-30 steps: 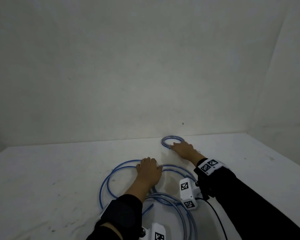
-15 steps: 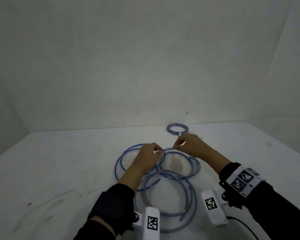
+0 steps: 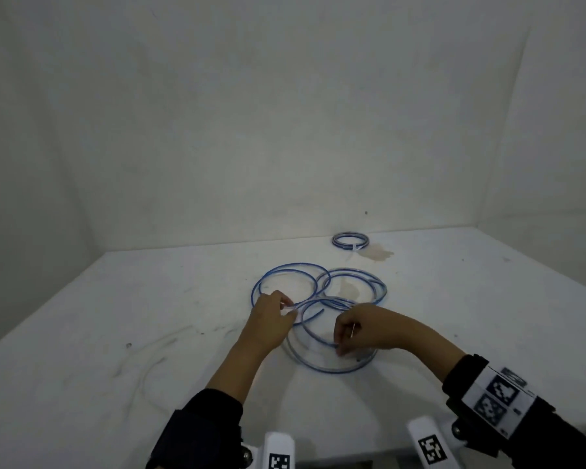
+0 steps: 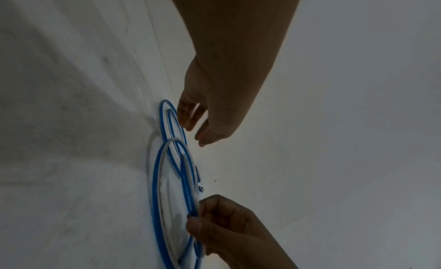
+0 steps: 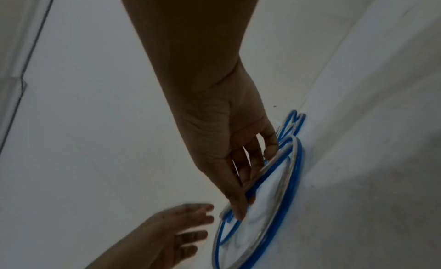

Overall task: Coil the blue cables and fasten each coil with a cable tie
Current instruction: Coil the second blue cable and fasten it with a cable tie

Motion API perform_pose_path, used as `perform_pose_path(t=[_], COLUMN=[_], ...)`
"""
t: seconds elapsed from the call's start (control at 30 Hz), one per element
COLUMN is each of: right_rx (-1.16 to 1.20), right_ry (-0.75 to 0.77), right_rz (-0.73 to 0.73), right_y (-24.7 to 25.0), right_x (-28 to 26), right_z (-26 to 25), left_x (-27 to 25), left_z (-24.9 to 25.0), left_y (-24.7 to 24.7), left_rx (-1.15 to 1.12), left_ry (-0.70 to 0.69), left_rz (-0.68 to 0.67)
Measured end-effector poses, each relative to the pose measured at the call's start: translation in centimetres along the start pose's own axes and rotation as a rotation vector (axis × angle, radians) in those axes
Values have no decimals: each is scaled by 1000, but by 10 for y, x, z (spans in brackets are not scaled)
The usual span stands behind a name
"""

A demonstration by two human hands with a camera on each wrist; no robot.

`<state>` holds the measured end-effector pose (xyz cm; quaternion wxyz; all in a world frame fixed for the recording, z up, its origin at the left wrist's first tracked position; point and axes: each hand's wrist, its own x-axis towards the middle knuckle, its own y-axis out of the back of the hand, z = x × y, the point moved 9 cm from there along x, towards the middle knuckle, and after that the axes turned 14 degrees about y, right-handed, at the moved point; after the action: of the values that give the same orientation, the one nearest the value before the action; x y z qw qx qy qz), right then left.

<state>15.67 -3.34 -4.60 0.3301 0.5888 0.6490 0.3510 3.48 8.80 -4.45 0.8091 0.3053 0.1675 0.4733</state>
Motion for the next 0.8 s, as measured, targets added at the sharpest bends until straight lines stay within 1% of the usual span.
perform_pose_path(t=[0.07,0.13,0.17,0.23,0.3,0.37,0.4,0.43,0.47,0.53,0.57,0.6,0.7,0.8], right_rx=[22,35,35,3,-49,-131,-151,-138,-100,7,53,87,157,207], right_ry=[1,-1,-9,-59,-111,-123,-108,-85,-68,-46,-36,-38,-60,-10], right_rz=[84,96,88,86,100,109,152,249,406,772,874,910,898,965], right_y=[11,13,12,11,15,20,25,34,47,74,83,87,94,104], right_x=[-10,-22,-27,-37,-46,-54,-56,-58,-62,-76,-81,-81,-76,-76], right_z=[-2,-7,-9,-7,-1,3,2,-1,-5,-13,-16,-20,-22,-27], left_x=[-10,-20,-23,-29,-33,-38,-42,-48,-53,-62,-66,-69,-71,-68], left_z=[-9,-12,-12,-8,5,27,40,54,67,88,96,104,115,115], left_y=[-6,-12,-14,-15,-8,4,11,19,27,42,47,51,65,73], left_rx=[73,96,74,-76,-224,-297,-342,-386,-420,-450,-460,-467,-517,-619], left_ry=[96,138,146,161,132,45,-4,-52,-102,-185,-214,-235,-254,-246], left_rz=[-72,-114,-112,-110,-118,-113,-123,-133,-141,-157,-168,-177,-160,-142])
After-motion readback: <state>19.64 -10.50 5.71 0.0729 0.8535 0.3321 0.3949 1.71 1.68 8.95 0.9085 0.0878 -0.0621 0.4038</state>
